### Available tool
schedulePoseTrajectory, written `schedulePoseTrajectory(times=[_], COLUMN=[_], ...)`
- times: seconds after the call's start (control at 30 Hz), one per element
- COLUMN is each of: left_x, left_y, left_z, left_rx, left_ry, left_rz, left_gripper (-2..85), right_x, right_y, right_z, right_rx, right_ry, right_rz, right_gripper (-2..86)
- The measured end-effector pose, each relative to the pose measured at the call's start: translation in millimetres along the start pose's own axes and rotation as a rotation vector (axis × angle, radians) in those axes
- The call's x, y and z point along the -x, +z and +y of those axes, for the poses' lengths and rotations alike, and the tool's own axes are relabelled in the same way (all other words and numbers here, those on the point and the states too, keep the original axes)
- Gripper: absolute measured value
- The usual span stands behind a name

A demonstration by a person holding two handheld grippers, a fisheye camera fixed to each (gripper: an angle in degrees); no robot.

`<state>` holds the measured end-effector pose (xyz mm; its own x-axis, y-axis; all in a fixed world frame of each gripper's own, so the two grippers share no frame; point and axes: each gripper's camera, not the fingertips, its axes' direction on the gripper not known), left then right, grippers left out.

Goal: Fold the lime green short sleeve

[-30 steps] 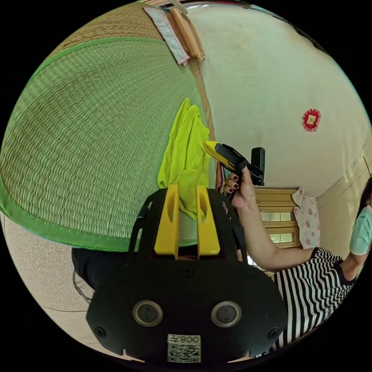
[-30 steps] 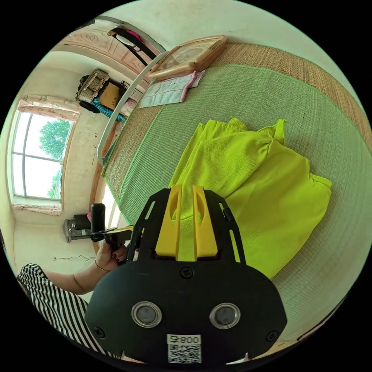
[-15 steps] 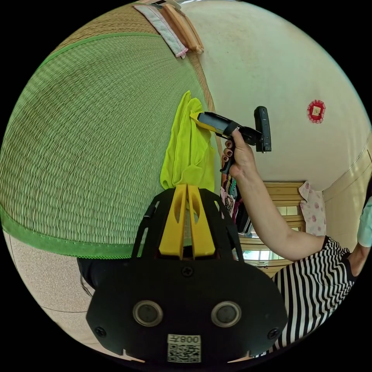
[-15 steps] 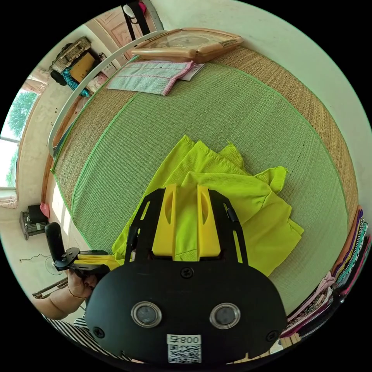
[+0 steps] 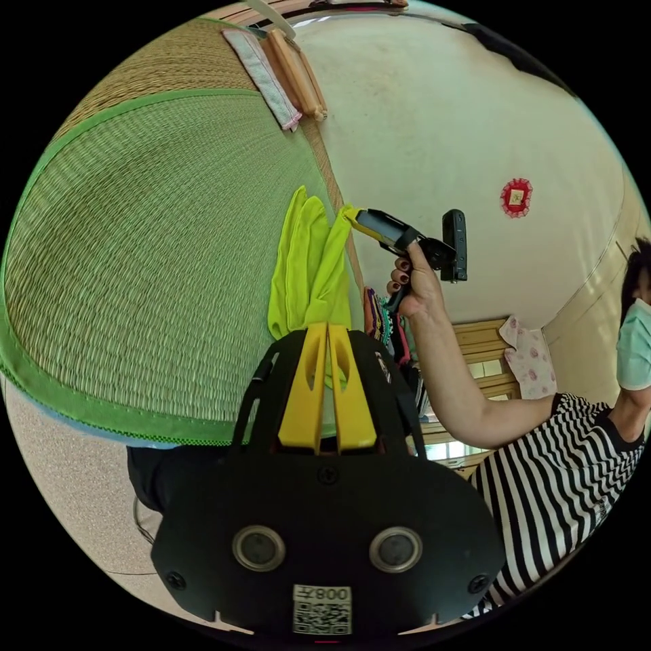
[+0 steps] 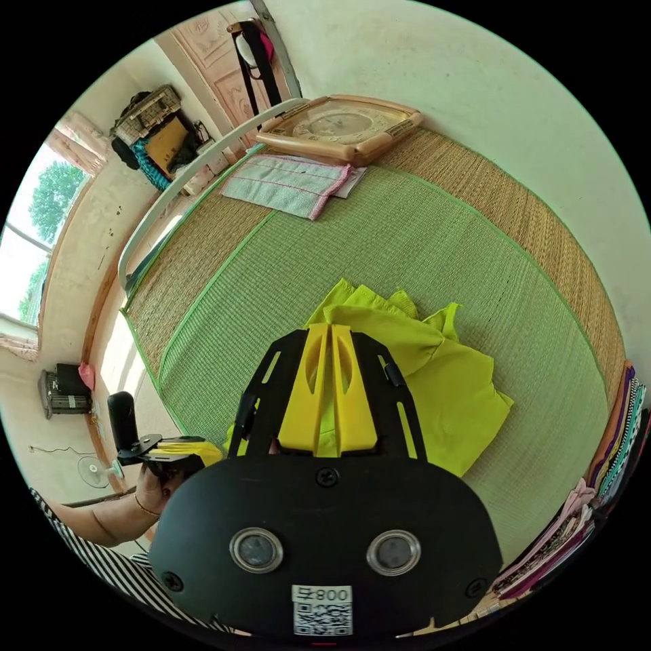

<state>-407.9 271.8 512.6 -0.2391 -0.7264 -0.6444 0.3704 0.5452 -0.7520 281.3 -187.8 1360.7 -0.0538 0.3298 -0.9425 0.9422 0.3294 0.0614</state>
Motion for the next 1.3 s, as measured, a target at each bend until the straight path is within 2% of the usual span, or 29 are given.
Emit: schedulePoseTrajectory(times=[0.2,0.37,0.6,0.77,0.93,1.3], left_x=[-10,-25,-33,-35,-40,-49], left_y=[8,27,53,65,74,79], left_z=[6,3,6,11,15,26], left_rx=[0.004,0.065,0.138,0.160,0.171,0.138], left_ry=[0.004,0.056,0.067,0.066,0.077,0.109], left_rz=[-0.047,-0.176,-0.225,-0.213,-0.218,-0.194], left_gripper=[3.3,6.3,3.8,1.7,0.6,0.2], right_x=[-9,-9,0,18,17,-55], right_y=[48,57,80,86,85,55], right_z=[-6,0,-8,-6,-1,24], right_rx=[0.125,0.134,0.197,0.186,0.173,0.094], right_ry=[0.018,0.011,0.009,-0.013,-0.008,0.118], right_rz=[-0.028,-0.027,0.028,0.167,0.198,-0.109], right_gripper=[2.5,6.8,8.9,7.8,6.0,2.3])
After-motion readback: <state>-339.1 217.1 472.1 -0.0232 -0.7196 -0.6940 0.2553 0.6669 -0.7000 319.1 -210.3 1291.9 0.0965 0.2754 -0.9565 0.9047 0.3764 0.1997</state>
